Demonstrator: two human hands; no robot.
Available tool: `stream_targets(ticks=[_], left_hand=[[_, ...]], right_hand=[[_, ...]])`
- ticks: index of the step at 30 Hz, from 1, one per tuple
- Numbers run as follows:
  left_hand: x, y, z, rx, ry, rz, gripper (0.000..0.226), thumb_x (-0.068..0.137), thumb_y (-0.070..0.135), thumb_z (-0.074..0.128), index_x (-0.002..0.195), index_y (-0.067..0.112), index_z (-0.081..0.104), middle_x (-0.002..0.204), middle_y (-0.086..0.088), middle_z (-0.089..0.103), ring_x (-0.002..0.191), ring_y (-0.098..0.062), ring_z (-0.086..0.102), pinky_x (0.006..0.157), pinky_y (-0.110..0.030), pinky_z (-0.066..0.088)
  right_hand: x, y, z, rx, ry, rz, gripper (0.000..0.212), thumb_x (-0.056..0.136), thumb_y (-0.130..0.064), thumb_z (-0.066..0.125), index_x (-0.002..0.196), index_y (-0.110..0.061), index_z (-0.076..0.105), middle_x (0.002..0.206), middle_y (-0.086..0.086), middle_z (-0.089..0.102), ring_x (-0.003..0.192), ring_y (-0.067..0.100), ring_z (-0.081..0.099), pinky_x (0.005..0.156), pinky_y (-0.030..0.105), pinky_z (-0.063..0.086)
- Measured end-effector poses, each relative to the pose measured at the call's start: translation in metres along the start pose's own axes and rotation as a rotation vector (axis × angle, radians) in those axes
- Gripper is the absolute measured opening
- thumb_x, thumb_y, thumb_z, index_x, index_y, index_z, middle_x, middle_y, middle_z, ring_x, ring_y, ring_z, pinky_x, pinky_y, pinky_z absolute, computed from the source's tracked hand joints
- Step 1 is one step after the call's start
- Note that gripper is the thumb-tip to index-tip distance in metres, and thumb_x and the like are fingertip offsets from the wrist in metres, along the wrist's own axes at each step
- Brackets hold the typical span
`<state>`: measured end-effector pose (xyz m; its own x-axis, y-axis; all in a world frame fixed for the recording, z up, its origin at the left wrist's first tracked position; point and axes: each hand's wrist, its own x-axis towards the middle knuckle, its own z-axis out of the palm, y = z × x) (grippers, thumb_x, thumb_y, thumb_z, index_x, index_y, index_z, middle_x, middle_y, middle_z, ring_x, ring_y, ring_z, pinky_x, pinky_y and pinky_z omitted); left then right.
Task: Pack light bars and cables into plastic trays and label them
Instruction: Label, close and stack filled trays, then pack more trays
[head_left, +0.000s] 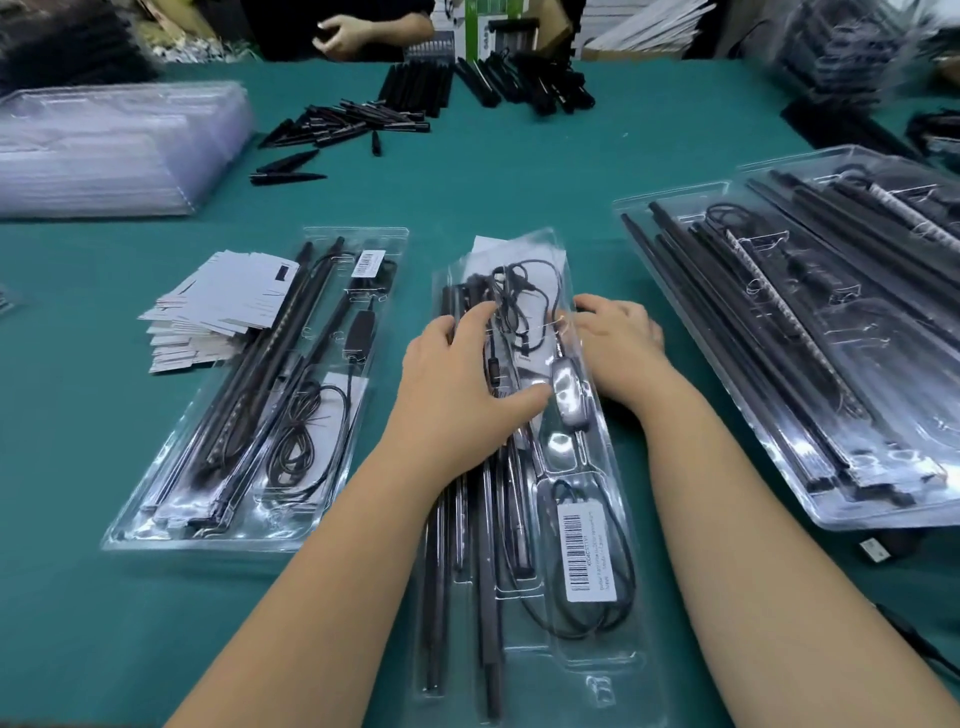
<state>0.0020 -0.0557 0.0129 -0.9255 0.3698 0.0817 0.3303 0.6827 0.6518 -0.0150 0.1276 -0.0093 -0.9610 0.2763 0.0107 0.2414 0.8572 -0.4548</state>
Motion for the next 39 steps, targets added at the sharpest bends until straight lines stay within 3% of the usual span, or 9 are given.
stream_targets(ticks=[6, 9, 15, 20, 23, 26, 30, 35, 39], left_hand=[[0.0, 0.006, 0.007, 0.203, -0.127, -0.026, 0.081, 0.072, 0.065, 0.049, 0.146, 0.047, 0.021, 0.153, -0.003, 0.01, 0.14, -0.018, 0.002, 0.111, -0.041, 0.02], [0.001, 0.006, 0.008, 0.237, -0.125, -0.024, 0.08, 0.074, 0.065, 0.047, 0.146, 0.047, 0.02, 0.153, -0.004, 0.01, 0.14, -0.018, 0.003, 0.112, -0.04, 0.019], [0.0, 0.006, 0.012, 0.382, -0.137, 0.005, 0.076, 0.079, 0.065, 0.036, 0.148, 0.047, 0.012, 0.158, -0.01, 0.001, 0.145, -0.025, -0.006, 0.117, -0.043, 0.002], [0.003, 0.005, 0.014, 0.467, -0.195, 0.072, 0.073, 0.085, 0.061, 0.028, 0.151, 0.04, 0.004, 0.161, -0.002, -0.01, 0.147, -0.023, -0.012, 0.116, -0.044, -0.008], [0.003, 0.004, 0.014, 0.478, -0.204, 0.075, 0.073, 0.085, 0.061, 0.026, 0.151, 0.039, 0.002, 0.161, 0.0, -0.009, 0.147, -0.023, -0.012, 0.116, -0.044, -0.008], [0.003, 0.005, 0.014, 0.44, -0.193, 0.068, 0.073, 0.085, 0.06, 0.028, 0.151, 0.04, 0.004, 0.161, 0.001, -0.007, 0.147, -0.021, -0.009, 0.117, -0.043, -0.007], [0.001, 0.004, 0.014, 0.355, -0.125, 0.07, 0.07, 0.09, 0.056, 0.029, 0.152, 0.034, 0.005, 0.161, 0.002, -0.002, 0.147, -0.02, -0.005, 0.118, -0.043, -0.003], [0.001, 0.003, 0.011, 0.238, -0.101, 0.039, 0.069, 0.091, 0.051, 0.021, 0.152, 0.03, -0.001, 0.161, 0.005, -0.003, 0.147, -0.017, -0.005, 0.117, -0.04, -0.003], [0.001, 0.004, 0.01, 0.222, -0.108, 0.037, 0.069, 0.089, 0.051, 0.02, 0.152, 0.032, 0.0, 0.161, 0.004, -0.005, 0.147, -0.016, -0.006, 0.117, -0.04, -0.003]], right_hand=[[-0.002, -0.007, -0.012, 0.356, 0.002, 0.157, 0.049, 0.086, -0.047, 0.015, 0.096, -0.022, 0.056, 0.127, -0.002, 0.06, 0.124, 0.032, 0.041, 0.099, 0.047, 0.033], [-0.001, -0.011, -0.005, 0.269, 0.158, 0.167, 0.032, 0.096, -0.024, 0.024, 0.076, -0.019, 0.049, 0.111, -0.001, 0.067, 0.106, 0.032, 0.049, 0.082, 0.039, 0.039], [0.003, -0.004, 0.003, 0.149, 0.273, 0.115, 0.043, 0.094, -0.028, 0.039, 0.058, -0.005, 0.045, 0.082, 0.012, 0.053, 0.084, 0.029, 0.047, 0.07, 0.035, 0.036], [0.001, -0.002, 0.0, 0.175, 0.315, 0.062, 0.03, 0.094, -0.024, 0.047, 0.116, -0.019, 0.067, 0.113, 0.011, 0.064, 0.105, 0.032, 0.054, 0.084, 0.035, 0.043], [0.0, -0.005, 0.003, 0.175, 0.328, 0.048, 0.031, 0.094, -0.02, 0.039, 0.082, -0.008, 0.066, 0.083, 0.01, 0.062, 0.088, 0.034, 0.049, 0.073, 0.04, 0.042], [0.0, -0.008, 0.002, 0.37, 0.272, 0.142, 0.035, 0.088, -0.018, 0.036, 0.053, -0.012, 0.032, 0.055, 0.002, 0.037, 0.071, 0.024, 0.031, 0.056, 0.034, 0.023], [-0.001, -0.007, -0.008, 0.772, 0.219, 0.219, 0.023, 0.085, -0.012, 0.045, 0.08, -0.015, 0.068, 0.096, 0.001, 0.064, 0.085, 0.015, 0.053, 0.076, 0.029, 0.043], [-0.01, -0.01, -0.007, 0.763, 0.043, -0.112, 0.031, 0.091, -0.012, 0.053, 0.113, -0.03, 0.066, 0.127, -0.012, 0.057, 0.103, -0.015, 0.05, 0.083, -0.001, 0.036], [0.002, -0.012, 0.004, 0.2, -0.057, -0.193, 0.052, 0.09, -0.056, 0.046, 0.139, -0.044, 0.036, 0.142, -0.008, 0.043, 0.131, 0.02, 0.036, 0.108, 0.045, 0.029]])
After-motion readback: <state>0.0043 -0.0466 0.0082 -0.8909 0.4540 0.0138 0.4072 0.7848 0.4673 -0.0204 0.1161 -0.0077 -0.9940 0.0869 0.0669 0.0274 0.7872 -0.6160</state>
